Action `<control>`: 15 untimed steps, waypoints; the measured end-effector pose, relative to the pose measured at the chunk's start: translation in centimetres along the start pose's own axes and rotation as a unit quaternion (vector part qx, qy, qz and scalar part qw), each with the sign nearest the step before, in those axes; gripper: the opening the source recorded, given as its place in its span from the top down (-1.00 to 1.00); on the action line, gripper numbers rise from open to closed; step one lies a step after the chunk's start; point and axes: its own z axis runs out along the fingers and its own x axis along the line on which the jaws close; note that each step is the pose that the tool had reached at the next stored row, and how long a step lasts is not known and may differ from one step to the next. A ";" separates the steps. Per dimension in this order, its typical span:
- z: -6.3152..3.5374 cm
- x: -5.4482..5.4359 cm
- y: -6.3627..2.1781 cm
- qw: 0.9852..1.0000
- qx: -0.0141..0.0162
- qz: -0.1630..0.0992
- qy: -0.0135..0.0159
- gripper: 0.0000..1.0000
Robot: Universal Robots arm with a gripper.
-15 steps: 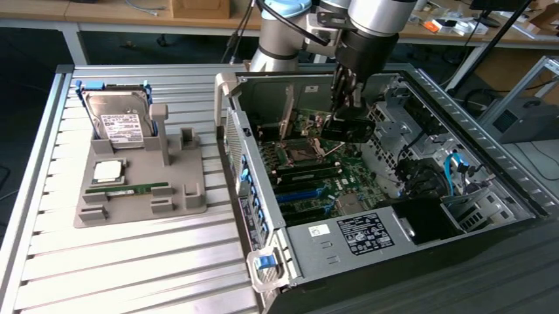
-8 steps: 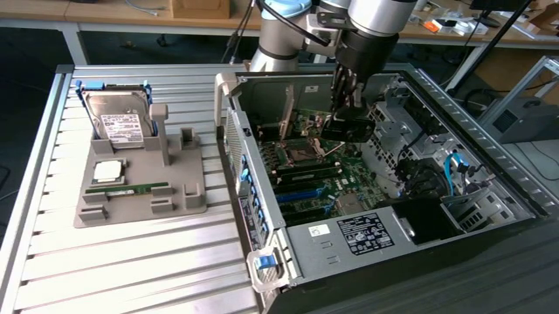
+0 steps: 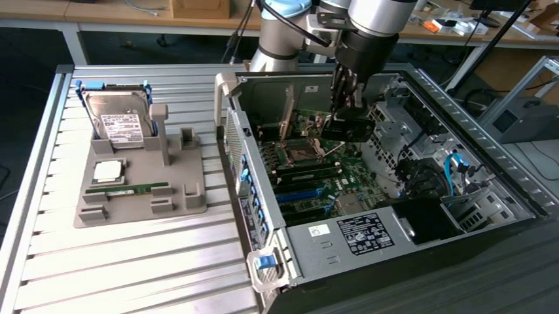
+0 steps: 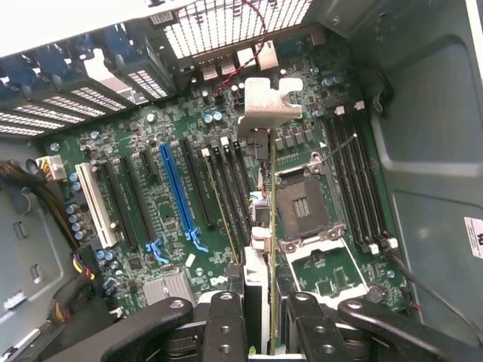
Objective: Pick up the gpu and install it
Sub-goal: 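Insert the gpu into the slot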
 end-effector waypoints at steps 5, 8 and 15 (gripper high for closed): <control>0.01 0.0 0.00 1.000 0.000 -0.003 0.000 0.47; 0.01 0.0 0.00 1.000 0.000 -0.005 0.000 0.47; 0.02 0.0 0.00 1.000 0.000 -0.010 0.000 0.47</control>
